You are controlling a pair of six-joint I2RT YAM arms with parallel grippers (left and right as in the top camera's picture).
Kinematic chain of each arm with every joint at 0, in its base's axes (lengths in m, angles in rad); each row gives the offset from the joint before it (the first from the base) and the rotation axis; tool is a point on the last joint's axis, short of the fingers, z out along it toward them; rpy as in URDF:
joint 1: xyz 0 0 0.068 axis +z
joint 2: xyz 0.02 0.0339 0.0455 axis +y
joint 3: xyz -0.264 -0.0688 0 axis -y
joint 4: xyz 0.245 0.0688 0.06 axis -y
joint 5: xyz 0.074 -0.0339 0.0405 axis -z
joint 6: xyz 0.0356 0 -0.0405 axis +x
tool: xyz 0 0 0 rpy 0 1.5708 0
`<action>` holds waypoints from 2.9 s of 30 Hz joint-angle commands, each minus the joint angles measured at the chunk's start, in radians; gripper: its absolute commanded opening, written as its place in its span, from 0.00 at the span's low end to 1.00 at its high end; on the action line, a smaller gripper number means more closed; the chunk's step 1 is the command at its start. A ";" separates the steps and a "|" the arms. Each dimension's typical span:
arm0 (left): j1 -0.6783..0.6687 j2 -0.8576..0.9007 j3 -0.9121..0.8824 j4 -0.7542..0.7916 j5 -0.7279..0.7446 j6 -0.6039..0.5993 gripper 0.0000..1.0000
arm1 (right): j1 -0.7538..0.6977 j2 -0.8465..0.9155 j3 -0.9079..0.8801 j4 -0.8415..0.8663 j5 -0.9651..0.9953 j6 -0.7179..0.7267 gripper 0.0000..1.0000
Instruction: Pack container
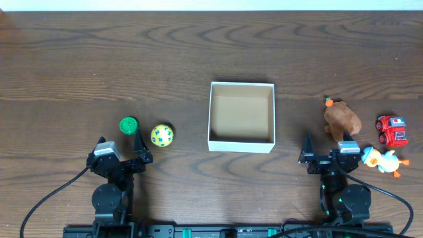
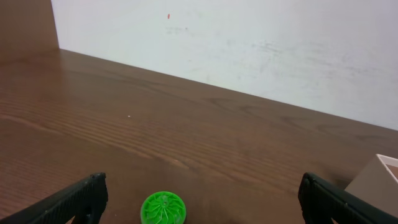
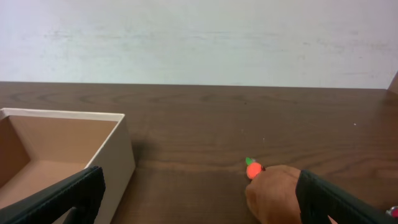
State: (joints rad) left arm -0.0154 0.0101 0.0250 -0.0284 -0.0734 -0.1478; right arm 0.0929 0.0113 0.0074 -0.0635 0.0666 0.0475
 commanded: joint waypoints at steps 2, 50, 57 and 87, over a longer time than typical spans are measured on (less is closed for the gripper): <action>0.004 -0.005 -0.021 -0.038 0.006 0.020 0.98 | -0.008 -0.006 -0.002 -0.004 -0.004 0.003 0.99; 0.004 -0.005 -0.021 -0.038 0.006 0.020 0.98 | -0.008 -0.006 -0.002 -0.004 -0.004 0.003 0.99; 0.004 -0.005 -0.021 -0.038 0.006 0.020 0.98 | -0.008 -0.006 -0.002 -0.004 -0.004 0.003 0.99; 0.004 0.187 0.235 -0.226 0.030 0.013 0.98 | -0.010 0.166 0.206 -0.146 -0.066 0.066 0.99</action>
State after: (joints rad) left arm -0.0154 0.1307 0.1413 -0.2272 -0.0525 -0.1482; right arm 0.0925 0.1165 0.1040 -0.2043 0.0063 0.1062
